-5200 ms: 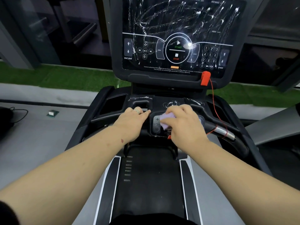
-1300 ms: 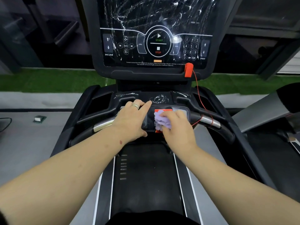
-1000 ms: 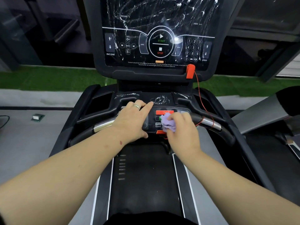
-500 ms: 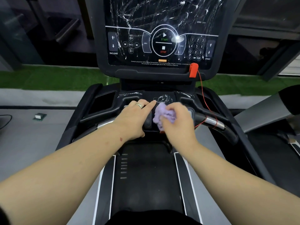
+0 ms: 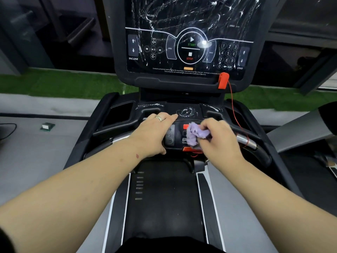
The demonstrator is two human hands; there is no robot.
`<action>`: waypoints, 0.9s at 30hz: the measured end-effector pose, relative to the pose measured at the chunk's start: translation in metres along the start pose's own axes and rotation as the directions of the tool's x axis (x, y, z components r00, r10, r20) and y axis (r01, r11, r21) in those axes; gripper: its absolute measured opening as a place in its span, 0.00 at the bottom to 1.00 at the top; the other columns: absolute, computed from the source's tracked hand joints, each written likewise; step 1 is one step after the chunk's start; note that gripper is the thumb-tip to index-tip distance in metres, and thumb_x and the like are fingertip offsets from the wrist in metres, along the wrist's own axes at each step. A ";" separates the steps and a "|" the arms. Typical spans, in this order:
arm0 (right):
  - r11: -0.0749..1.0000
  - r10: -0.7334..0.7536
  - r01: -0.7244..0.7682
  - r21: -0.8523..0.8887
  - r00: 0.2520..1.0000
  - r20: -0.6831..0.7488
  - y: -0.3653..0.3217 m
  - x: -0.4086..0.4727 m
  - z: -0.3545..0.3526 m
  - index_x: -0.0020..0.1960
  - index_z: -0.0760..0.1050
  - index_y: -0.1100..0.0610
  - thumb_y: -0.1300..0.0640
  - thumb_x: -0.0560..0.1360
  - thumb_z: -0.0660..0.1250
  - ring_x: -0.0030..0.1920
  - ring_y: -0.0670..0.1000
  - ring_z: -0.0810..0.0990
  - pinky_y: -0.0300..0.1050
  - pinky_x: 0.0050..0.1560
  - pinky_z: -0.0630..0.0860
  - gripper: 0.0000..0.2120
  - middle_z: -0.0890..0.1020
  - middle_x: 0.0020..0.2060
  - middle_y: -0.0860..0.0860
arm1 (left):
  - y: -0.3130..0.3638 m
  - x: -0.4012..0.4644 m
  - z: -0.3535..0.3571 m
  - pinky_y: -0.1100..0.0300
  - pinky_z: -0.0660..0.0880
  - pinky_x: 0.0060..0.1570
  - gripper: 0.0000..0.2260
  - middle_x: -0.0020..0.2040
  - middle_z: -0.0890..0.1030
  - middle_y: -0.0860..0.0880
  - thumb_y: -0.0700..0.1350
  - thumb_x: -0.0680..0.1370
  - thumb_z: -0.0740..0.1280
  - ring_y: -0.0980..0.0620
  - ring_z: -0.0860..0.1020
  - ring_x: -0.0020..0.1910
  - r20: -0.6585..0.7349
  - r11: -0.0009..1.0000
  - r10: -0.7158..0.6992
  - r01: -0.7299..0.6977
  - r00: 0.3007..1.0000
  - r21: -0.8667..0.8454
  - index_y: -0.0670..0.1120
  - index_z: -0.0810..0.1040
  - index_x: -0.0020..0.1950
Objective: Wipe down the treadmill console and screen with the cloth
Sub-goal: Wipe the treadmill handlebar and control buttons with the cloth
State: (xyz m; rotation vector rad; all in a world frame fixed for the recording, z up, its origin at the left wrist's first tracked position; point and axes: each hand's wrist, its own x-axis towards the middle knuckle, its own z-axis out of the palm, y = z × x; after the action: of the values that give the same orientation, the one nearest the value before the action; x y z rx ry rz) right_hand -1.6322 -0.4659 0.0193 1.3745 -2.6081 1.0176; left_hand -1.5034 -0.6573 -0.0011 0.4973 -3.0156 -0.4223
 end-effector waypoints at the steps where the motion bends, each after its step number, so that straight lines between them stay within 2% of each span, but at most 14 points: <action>1: 0.995 0.001 -0.003 0.098 1.000 0.022 -0.013 0.001 0.005 0.49 0.75 0.49 0.63 0.74 0.67 0.48 0.48 0.76 0.43 0.45 0.74 0.10 0.80 0.42 0.43 | -0.001 0.000 0.000 0.52 0.68 0.70 0.58 0.76 0.62 0.52 0.51 0.61 0.85 0.47 0.64 0.71 0.001 1.000 -0.003 0.003 1.000 -0.003 0.52 0.53 0.83; 3: 0.981 -0.125 0.101 0.164 0.982 0.145 -0.029 0.002 0.016 0.54 0.77 0.49 0.66 0.73 0.65 0.49 0.41 0.76 0.37 0.48 0.73 0.15 0.79 0.45 0.42 | -0.001 0.000 0.001 0.50 0.68 0.70 0.57 0.75 0.63 0.51 0.50 0.61 0.84 0.46 0.65 0.70 0.001 1.000 0.004 -0.004 1.000 -0.018 0.51 0.54 0.83; 5: 0.967 -0.254 0.247 0.061 0.933 0.253 -0.022 0.003 0.019 0.53 0.80 0.51 0.68 0.71 0.64 0.47 0.46 0.75 0.42 0.46 0.72 0.17 0.77 0.44 0.46 | -0.001 0.000 0.000 0.50 0.68 0.70 0.57 0.75 0.64 0.50 0.49 0.61 0.84 0.45 0.66 0.70 0.003 1.000 0.011 -0.011 1.000 -0.027 0.51 0.55 0.83; 6: 0.965 -0.252 0.263 -0.010 0.934 0.254 -0.011 0.005 0.016 0.53 0.80 0.52 0.68 0.70 0.65 0.47 0.50 0.76 0.45 0.45 0.72 0.17 0.77 0.44 0.48 | -0.001 0.000 0.000 0.50 0.68 0.70 0.57 0.75 0.63 0.51 0.49 0.61 0.85 0.46 0.66 0.70 0.008 1.000 0.005 -0.005 1.000 -0.025 0.51 0.54 0.83; 9: 0.981 -0.107 0.128 -0.148 0.984 0.139 0.020 0.011 -0.001 0.52 0.78 0.52 0.65 0.72 0.66 0.47 0.56 0.77 0.53 0.45 0.75 0.13 0.76 0.46 0.49 | 0.000 0.000 -0.001 0.52 0.68 0.71 0.58 0.75 0.63 0.53 0.51 0.61 0.85 0.48 0.65 0.70 0.001 1.000 -0.007 0.007 1.000 -0.018 0.52 0.53 0.83; 12: 0.990 -0.024 0.025 -0.138 1.000 0.009 0.005 0.010 0.009 0.51 0.77 0.54 0.65 0.73 0.66 0.48 0.55 0.77 0.52 0.47 0.74 0.09 0.76 0.48 0.50 | 0.000 0.000 0.000 0.52 0.68 0.70 0.59 0.75 0.63 0.53 0.51 0.60 0.85 0.48 0.65 0.70 -0.001 1.000 -0.011 0.011 1.000 -0.020 0.53 0.54 0.82; 15: 0.980 -0.139 0.161 -0.116 0.974 0.180 -0.030 0.002 0.038 0.51 0.77 0.56 0.65 0.73 0.66 0.49 0.56 0.78 0.50 0.45 0.73 0.09 0.77 0.49 0.52 | -0.002 0.001 0.002 0.50 0.69 0.69 0.56 0.74 0.65 0.51 0.53 0.61 0.84 0.46 0.67 0.68 -0.023 0.999 0.006 -0.007 1.000 -0.038 0.52 0.56 0.82; 17: 0.945 -0.228 0.288 -0.156 0.920 0.318 -0.030 0.001 0.037 0.49 0.75 0.55 0.65 0.71 0.66 0.48 0.58 0.78 0.50 0.41 0.70 0.09 0.76 0.47 0.52 | -0.001 0.001 0.003 0.50 0.70 0.68 0.55 0.73 0.66 0.51 0.53 0.62 0.84 0.46 0.68 0.67 -0.033 0.999 0.010 -0.011 0.999 -0.036 0.51 0.57 0.82; 18: 0.940 -0.219 0.291 -0.178 0.915 0.338 -0.021 0.005 0.028 0.48 0.73 0.54 0.65 0.71 0.66 0.47 0.59 0.77 0.49 0.40 0.68 0.09 0.75 0.46 0.51 | -0.001 0.001 0.002 0.50 0.69 0.68 0.55 0.74 0.65 0.51 0.52 0.62 0.84 0.46 0.68 0.68 -0.028 1.000 0.009 -0.009 1.000 -0.029 0.52 0.56 0.82; 20: 0.952 -0.124 0.191 -0.240 0.955 0.268 0.002 0.010 0.008 0.46 0.70 0.53 0.64 0.71 0.65 0.46 0.59 0.76 0.49 0.40 0.67 0.09 0.72 0.44 0.48 | 0.000 0.000 0.001 0.51 0.69 0.69 0.57 0.75 0.64 0.52 0.51 0.61 0.85 0.47 0.66 0.69 -0.014 1.000 -0.004 0.004 1.000 -0.020 0.52 0.55 0.82; 22: 0.966 0.008 0.011 -0.258 0.997 0.073 0.018 0.014 -0.003 0.44 0.67 0.54 0.65 0.71 0.64 0.42 0.59 0.74 0.51 0.38 0.69 0.09 0.71 0.42 0.49 | 0.000 -0.001 0.000 0.51 0.69 0.69 0.58 0.75 0.63 0.53 0.51 0.61 0.85 0.48 0.65 0.69 -0.015 1.000 -0.009 0.009 1.000 -0.018 0.53 0.54 0.82; 24: 0.972 0.052 -0.064 -0.227 0.997 -0.060 0.007 0.015 0.006 0.44 0.66 0.54 0.66 0.71 0.64 0.40 0.56 0.71 0.50 0.37 0.67 0.10 0.70 0.42 0.49 | 0.001 -0.001 0.000 0.52 0.69 0.70 0.58 0.75 0.63 0.53 0.51 0.61 0.85 0.48 0.65 0.70 -0.008 1.000 -0.015 0.015 1.000 -0.012 0.53 0.53 0.82; 25: 0.975 0.039 -0.050 -0.215 0.998 -0.053 -0.004 0.014 0.016 0.44 0.66 0.54 0.66 0.70 0.65 0.40 0.55 0.69 0.49 0.38 0.65 0.11 0.69 0.43 0.49 | 0.001 0.000 0.000 0.52 0.68 0.70 0.58 0.75 0.63 0.53 0.51 0.61 0.85 0.48 0.65 0.70 -0.004 1.000 -0.020 0.020 1.000 -0.007 0.53 0.53 0.82; 27: 0.975 -0.080 0.094 -0.201 0.994 0.075 -0.019 0.006 0.034 0.45 0.66 0.52 0.65 0.70 0.67 0.40 0.56 0.70 0.47 0.37 0.62 0.13 0.68 0.43 0.48 | 0.001 -0.001 0.000 0.52 0.68 0.70 0.58 0.75 0.63 0.53 0.51 0.61 0.85 0.48 0.65 0.70 0.000 1.000 -0.022 0.022 1.000 -0.001 0.53 0.53 0.83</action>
State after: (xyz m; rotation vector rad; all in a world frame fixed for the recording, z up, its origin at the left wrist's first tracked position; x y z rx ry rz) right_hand -1.6124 -0.4968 0.0052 1.4803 -2.5846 0.6825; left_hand -1.5034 -0.6557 -0.0009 0.5315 -3.0124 -0.4250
